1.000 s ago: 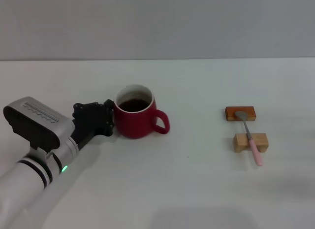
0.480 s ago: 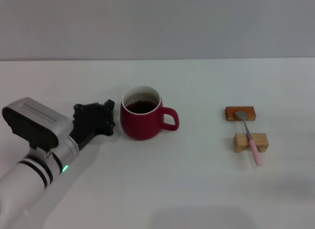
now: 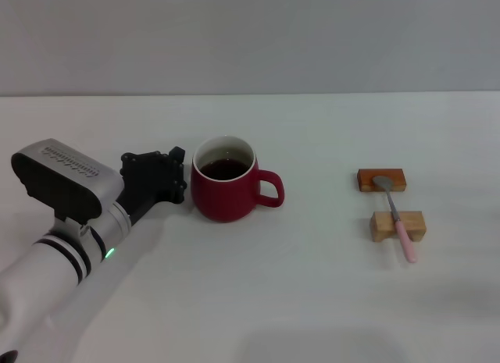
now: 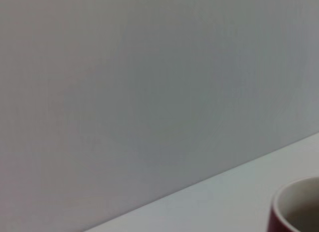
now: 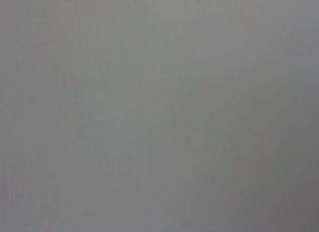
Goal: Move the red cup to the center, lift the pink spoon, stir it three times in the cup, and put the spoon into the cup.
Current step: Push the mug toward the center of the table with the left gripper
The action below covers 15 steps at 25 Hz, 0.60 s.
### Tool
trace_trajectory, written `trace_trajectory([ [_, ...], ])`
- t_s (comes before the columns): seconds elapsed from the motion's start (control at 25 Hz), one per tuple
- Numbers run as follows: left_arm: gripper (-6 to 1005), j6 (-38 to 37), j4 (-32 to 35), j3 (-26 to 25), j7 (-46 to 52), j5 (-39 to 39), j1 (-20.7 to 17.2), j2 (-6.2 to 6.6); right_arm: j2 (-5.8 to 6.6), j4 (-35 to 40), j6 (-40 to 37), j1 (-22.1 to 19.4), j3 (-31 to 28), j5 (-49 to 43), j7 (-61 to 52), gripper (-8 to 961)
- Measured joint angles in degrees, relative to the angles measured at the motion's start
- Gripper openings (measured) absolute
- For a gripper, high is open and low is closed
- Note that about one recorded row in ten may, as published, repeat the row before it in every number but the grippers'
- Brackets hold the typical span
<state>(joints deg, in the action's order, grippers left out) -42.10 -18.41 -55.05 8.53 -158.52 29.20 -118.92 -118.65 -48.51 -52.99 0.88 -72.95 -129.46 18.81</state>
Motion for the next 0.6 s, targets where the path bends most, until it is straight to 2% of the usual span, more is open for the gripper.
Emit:
trace_trajectory([
  [0.6,48,-0.03,-1.16,3.86,2.12,0.15,-1.0,-0.17,0.0,-0.09,0.0,0.07,0.0,0.0,0.0,639],
])
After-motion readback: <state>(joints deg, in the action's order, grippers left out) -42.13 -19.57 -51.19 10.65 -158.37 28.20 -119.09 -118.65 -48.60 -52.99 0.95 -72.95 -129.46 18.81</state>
